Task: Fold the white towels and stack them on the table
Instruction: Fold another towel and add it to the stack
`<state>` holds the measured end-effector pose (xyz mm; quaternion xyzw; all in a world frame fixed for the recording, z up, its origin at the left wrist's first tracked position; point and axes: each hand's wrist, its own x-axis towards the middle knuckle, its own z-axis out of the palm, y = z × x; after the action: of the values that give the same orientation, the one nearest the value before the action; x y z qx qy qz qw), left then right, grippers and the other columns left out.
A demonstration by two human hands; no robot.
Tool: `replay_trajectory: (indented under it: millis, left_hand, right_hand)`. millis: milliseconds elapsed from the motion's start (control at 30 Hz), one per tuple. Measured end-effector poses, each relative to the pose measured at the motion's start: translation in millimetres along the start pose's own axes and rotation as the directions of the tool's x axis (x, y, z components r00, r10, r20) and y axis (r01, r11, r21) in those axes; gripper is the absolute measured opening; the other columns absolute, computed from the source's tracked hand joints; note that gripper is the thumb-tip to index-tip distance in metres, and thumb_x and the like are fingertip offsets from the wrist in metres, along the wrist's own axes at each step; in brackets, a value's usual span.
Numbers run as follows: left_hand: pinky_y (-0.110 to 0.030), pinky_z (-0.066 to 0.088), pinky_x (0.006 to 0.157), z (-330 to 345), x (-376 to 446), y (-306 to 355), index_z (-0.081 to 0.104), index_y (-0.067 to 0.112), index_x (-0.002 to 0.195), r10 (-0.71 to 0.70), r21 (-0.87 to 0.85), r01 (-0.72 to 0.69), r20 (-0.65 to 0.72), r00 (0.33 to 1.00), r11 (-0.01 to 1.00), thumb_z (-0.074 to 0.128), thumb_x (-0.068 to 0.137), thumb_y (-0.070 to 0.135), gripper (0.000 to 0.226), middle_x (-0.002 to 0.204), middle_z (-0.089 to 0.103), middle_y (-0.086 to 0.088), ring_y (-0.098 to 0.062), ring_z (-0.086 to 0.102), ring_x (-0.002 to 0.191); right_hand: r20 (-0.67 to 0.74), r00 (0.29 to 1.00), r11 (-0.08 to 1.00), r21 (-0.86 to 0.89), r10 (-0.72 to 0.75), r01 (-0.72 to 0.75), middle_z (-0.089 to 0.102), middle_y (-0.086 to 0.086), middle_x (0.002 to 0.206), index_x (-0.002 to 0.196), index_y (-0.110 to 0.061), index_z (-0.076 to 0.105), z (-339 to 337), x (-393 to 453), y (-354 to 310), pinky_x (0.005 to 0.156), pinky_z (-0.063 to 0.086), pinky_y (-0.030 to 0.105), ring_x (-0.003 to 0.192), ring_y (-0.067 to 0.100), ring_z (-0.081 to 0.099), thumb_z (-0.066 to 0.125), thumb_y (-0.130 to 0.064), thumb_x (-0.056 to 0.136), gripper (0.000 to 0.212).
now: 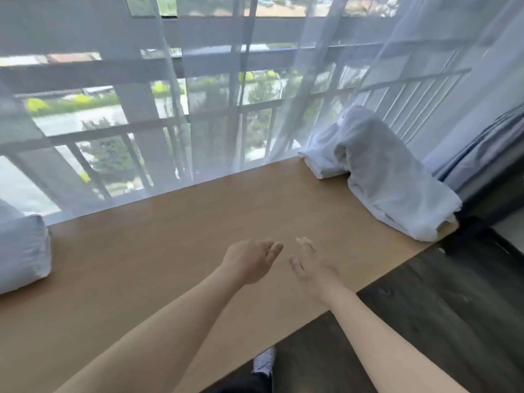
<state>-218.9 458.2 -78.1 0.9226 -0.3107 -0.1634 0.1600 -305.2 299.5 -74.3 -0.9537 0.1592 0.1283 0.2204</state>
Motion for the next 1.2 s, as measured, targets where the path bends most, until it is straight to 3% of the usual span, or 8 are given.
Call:
replay_trajectory:
  millis: [333,500,567,667,800,1033,1100,1200]
  left_hand:
    - [-0.036,0.047,0.078,50,155,100,0.063,0.031,0.115,0.076,-0.094,-0.065,0.118,0.990,0.993,0.019,0.104,0.057,0.052,0.110,0.071,-0.005,-0.032,0.064,0.106]
    - [-0.037,0.043,0.068,36,221,144,0.059,0.021,0.093,0.118,-0.089,-0.108,0.121,0.986,0.990,0.021,0.105,0.055,0.052,0.085,0.064,-0.002,-0.031,0.063,0.089]
    - [-0.037,0.041,0.064,28,246,156,0.051,0.021,0.081,0.126,-0.097,-0.118,0.082,0.989,0.988,0.022,0.106,0.052,0.050,0.076,0.058,0.002,-0.029,0.059,0.080]
    - [-0.038,0.039,0.059,15,283,173,0.041,0.023,0.075,0.165,-0.118,-0.168,-0.035,0.986,0.979,0.025,0.106,0.048,0.042,0.071,0.054,0.005,-0.026,0.056,0.073]
    - [-0.035,0.041,0.073,-3,336,189,0.063,0.021,0.106,0.130,-0.182,-0.179,-0.249,0.960,0.967,0.036,0.104,0.045,0.035,0.099,0.059,0.007,-0.018,0.057,0.095]
    - [-0.037,0.031,0.106,-23,428,217,0.056,0.015,0.122,0.037,-0.112,-0.098,-0.456,0.889,0.989,0.050,0.098,0.042,0.036,0.132,0.051,-0.003,-0.026,0.046,0.126]
    - [-0.043,0.027,0.114,-25,457,224,0.047,0.015,0.138,-0.054,-0.114,0.003,-0.444,0.894,0.993,0.052,0.096,0.053,0.057,0.148,0.043,-0.005,-0.027,0.037,0.140]
    - [-0.050,0.033,0.112,-28,500,226,0.032,0.011,0.151,-0.339,-0.198,0.295,-0.253,0.906,0.935,0.049,0.087,0.076,0.093,0.155,0.038,-0.009,-0.034,0.039,0.140]
  right_hand:
    - [0.044,0.985,0.982,0.080,0.166,-0.169,0.009,-0.008,0.167,0.158,-0.029,0.016,-50,56,139,0.121,0.021,0.041,0.153,0.015,0.013,0.030,-0.049,0.106,0.058]
    - [-0.027,0.964,0.957,0.131,0.264,-0.258,0.014,-0.004,0.167,0.159,-0.024,0.016,-84,80,196,0.120,0.025,0.043,0.151,0.019,0.019,0.029,-0.045,0.106,0.058]
    - [-0.073,0.957,0.952,0.147,0.282,-0.269,0.022,-0.003,0.164,0.157,-0.022,0.021,-96,89,211,0.117,0.028,0.041,0.149,0.020,0.026,0.030,-0.044,0.106,0.057]
    - [-0.258,0.910,0.941,0.189,0.323,-0.280,0.048,-0.003,0.144,0.146,-0.020,0.039,-112,106,231,0.102,0.039,0.034,0.130,0.021,0.048,0.034,-0.039,0.105,0.046]
    - [-0.353,0.834,0.899,0.269,0.425,-0.345,0.050,0.000,0.140,0.141,-0.017,0.045,-132,143,266,0.103,0.039,0.036,0.123,0.021,0.050,0.038,-0.036,0.104,0.042]
    - [-0.461,0.722,0.854,0.339,0.516,-0.394,0.053,0.007,0.136,0.136,-0.013,0.050,-182,220,338,0.100,0.042,0.040,0.120,0.025,0.052,0.048,-0.034,0.102,0.040]
    - [-0.507,0.680,0.848,0.333,0.529,-0.412,0.055,0.008,0.133,0.134,-0.012,0.051,-197,245,359,0.098,0.042,0.042,0.118,0.027,0.052,0.052,-0.035,0.100,0.041]
    - [-0.478,0.590,0.758,0.355,0.650,-0.547,0.052,0.012,0.132,0.131,-0.009,0.051,-212,274,393,0.098,0.037,0.047,0.119,0.033,0.048,0.057,-0.042,0.095,0.049]
